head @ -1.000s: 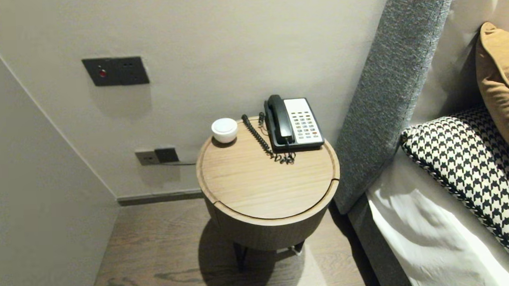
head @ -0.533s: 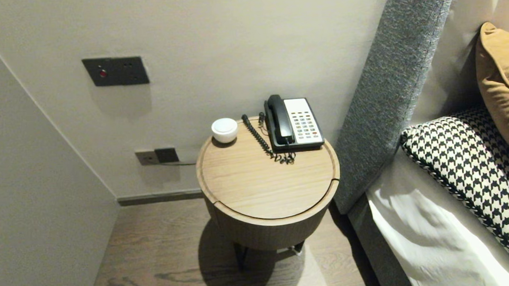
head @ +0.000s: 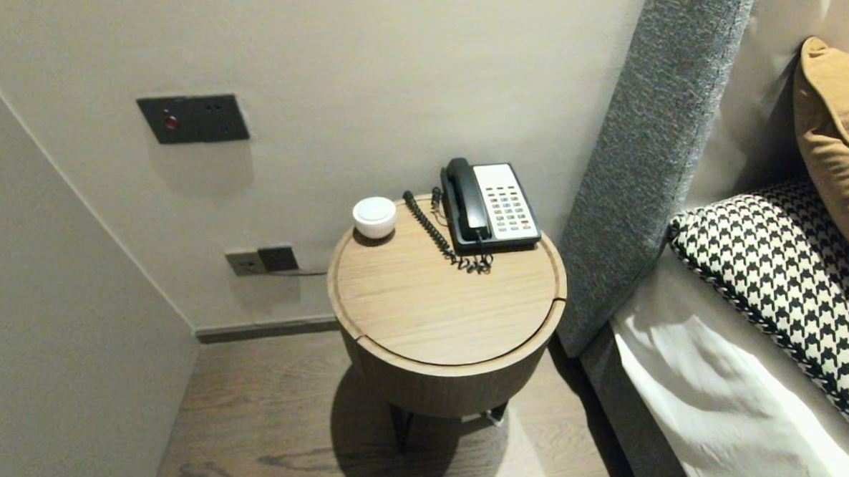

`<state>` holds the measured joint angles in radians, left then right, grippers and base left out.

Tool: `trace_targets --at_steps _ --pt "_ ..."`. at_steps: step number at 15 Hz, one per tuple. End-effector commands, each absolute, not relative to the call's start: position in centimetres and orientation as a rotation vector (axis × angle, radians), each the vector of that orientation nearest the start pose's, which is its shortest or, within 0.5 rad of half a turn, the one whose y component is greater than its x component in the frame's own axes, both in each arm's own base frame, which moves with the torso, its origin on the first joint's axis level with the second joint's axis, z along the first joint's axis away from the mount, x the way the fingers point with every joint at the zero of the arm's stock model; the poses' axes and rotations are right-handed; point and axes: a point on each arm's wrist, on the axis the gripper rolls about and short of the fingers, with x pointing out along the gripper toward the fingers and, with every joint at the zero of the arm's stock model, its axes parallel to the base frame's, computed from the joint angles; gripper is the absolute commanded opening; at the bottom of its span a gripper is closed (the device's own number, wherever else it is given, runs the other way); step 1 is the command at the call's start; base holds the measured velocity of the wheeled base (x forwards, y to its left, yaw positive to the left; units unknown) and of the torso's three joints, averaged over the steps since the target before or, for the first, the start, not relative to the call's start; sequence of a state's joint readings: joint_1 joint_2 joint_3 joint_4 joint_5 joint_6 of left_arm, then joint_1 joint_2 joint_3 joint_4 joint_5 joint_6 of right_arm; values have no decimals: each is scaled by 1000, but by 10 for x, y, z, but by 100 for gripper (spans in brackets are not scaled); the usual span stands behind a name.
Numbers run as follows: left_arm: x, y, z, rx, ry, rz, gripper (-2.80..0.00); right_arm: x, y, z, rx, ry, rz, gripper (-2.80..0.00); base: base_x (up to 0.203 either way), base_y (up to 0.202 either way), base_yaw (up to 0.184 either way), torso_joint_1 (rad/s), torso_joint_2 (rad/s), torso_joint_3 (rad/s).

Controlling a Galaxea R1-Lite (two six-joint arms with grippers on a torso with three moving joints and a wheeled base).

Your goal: Open the nightstand drawer

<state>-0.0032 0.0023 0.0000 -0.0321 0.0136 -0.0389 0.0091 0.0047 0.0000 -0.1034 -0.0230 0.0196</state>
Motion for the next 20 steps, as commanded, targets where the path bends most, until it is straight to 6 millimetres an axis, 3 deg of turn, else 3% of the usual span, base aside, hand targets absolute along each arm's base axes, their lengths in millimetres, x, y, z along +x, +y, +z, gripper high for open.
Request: trace_targets --at_steps 1,3,20 --pt "-22 0 76 1 1 11 -280 -20 -1 75 21 -60 -12 -280 0 0 0 0 0 0" --pt "-23 0 75 76 13 0 -280 -20 -1 75 21 -60 -12 -280 0 0 0 0 0 0" --pt "-23 0 75 86 4 -6 -280 -20 -1 75 18 -60 -10 -280 0 0 0 0 0 0"
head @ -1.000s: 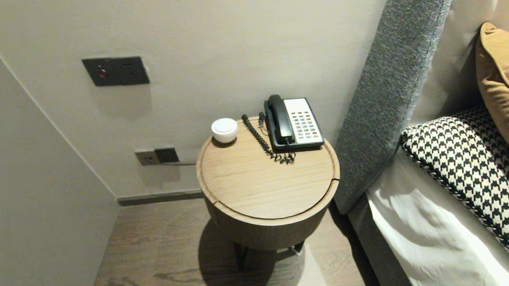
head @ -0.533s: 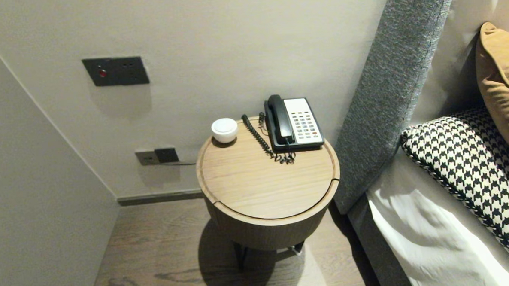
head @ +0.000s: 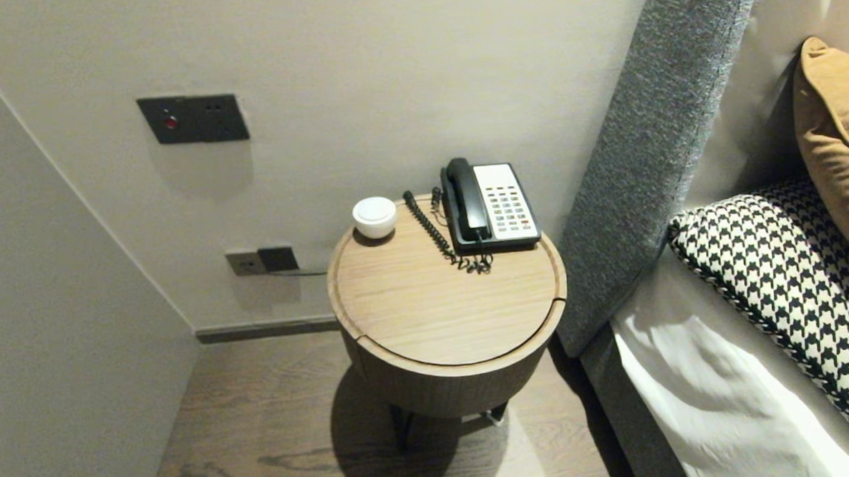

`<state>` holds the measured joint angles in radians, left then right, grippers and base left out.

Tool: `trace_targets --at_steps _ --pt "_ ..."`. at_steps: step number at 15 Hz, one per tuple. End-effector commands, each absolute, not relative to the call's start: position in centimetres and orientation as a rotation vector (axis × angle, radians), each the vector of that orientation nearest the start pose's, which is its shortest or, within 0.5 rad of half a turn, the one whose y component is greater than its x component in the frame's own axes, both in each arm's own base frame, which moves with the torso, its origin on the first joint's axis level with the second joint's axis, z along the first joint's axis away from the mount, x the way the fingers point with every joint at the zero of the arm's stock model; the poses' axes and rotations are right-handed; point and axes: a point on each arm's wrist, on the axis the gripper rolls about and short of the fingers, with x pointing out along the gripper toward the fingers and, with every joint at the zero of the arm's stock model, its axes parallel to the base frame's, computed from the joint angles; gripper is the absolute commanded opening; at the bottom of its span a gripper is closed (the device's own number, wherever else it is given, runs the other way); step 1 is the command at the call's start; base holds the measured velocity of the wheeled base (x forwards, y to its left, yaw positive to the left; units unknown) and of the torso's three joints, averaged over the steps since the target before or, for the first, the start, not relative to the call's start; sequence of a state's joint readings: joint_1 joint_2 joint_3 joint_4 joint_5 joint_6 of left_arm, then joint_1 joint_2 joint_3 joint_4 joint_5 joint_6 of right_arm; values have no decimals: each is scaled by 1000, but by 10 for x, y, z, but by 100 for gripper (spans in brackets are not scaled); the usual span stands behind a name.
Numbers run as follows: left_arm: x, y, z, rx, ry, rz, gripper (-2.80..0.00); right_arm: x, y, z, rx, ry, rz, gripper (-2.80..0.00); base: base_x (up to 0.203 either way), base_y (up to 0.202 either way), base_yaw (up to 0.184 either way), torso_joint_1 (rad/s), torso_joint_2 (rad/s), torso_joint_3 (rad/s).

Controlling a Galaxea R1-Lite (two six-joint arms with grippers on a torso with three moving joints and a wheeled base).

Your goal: Open the nightstand drawer

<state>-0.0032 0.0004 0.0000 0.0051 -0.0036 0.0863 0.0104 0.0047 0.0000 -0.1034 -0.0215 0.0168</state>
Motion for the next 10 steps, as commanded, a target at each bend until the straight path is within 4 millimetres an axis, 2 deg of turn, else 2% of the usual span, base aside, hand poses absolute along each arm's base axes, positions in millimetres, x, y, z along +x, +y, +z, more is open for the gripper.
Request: trace_targets --at_steps 1,10 --pt "-23 0 75 86 4 -7 -280 -20 -1 75 18 -60 -10 -280 0 0 0 0 0 0" --pt "-23 0 75 86 4 -6 -280 -20 -1 75 18 -60 -10 -280 0 0 0 0 0 0"
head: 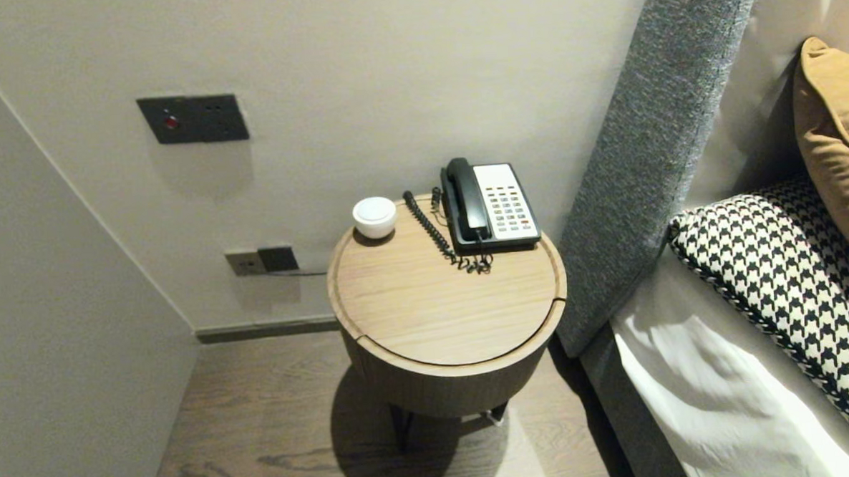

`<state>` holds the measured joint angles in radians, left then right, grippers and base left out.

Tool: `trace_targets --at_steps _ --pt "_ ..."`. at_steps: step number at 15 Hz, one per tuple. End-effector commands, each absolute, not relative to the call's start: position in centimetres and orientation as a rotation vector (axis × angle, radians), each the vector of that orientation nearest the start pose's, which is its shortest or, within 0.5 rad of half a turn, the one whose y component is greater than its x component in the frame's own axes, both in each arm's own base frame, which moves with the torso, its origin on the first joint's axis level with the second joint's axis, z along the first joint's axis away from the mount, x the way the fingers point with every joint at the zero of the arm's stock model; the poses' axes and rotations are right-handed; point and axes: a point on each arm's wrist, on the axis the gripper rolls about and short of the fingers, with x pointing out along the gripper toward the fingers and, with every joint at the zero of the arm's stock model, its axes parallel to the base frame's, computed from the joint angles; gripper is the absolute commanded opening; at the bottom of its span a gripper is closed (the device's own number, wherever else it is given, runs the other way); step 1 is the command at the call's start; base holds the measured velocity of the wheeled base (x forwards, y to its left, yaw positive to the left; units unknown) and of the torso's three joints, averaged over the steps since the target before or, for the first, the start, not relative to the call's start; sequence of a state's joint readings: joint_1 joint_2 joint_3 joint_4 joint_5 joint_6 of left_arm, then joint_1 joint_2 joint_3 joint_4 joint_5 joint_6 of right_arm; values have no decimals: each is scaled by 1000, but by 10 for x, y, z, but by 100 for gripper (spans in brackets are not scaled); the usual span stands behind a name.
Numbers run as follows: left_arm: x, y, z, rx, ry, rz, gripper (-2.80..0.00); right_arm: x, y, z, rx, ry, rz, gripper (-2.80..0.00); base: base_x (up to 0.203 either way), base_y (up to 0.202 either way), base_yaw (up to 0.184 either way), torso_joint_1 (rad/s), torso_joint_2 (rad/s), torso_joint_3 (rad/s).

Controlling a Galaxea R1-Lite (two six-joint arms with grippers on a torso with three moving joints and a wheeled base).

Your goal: Open the nightstand drawer

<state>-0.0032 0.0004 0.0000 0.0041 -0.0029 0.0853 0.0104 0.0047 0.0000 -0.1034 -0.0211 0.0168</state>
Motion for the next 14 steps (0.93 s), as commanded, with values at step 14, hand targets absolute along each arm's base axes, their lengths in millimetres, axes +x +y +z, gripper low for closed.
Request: trace_targets --at_steps 14 --pt "-23 0 75 86 4 -6 -280 -19 -1 76 10 -52 -8 -280 0 0 0 0 0 0"
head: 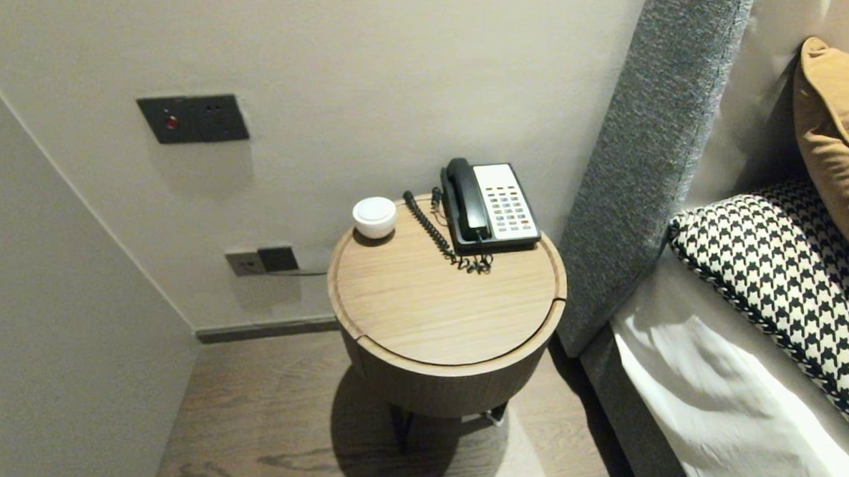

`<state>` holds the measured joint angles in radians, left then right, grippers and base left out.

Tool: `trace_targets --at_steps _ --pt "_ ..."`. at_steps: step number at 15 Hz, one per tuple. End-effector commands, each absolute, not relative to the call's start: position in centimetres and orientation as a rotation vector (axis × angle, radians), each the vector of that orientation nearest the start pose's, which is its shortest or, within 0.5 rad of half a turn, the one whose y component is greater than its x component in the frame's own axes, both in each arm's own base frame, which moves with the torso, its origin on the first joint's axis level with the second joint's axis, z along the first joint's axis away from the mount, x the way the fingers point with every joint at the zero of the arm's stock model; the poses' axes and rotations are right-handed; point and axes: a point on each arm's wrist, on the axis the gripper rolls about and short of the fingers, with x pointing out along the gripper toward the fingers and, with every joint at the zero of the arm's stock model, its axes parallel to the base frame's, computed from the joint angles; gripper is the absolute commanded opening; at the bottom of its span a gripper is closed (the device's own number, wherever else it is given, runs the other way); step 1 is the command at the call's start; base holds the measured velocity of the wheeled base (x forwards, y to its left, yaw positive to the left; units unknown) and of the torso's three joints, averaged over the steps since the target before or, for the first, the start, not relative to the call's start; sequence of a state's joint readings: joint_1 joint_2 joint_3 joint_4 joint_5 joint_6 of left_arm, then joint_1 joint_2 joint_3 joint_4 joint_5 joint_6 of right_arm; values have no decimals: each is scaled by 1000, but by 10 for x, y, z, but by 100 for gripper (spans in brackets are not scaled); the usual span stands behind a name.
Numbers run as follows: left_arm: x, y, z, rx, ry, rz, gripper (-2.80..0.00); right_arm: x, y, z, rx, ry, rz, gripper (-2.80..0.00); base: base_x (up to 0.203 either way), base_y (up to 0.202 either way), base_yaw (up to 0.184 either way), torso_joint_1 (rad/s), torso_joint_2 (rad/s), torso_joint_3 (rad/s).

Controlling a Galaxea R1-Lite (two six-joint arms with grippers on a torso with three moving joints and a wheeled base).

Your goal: Open the nightstand drawer

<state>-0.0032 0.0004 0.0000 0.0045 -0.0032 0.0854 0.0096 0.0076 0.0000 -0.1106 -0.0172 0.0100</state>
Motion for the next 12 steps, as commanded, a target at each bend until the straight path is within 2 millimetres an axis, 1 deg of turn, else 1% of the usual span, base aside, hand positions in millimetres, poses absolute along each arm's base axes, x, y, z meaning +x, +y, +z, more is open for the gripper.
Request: trace_targets --at_steps 1,3,6,12 --pt "-23 0 75 86 4 -6 -280 -16 -1 77 12 -8 -9 -280 0 0 0 0 0 0" --pt "-23 0 75 86 4 -6 -280 -10 0 78 13 63 -11 -280 0 0 0 0 0 0" --pt "-23 0 75 86 3 -6 -280 4 0 88 15 140 -31 -280 0 0 0 0 0 0" --pt "-23 0 75 86 4 -6 -280 51 -2 116 14 268 -50 -280 0 0 0 0 0 0"
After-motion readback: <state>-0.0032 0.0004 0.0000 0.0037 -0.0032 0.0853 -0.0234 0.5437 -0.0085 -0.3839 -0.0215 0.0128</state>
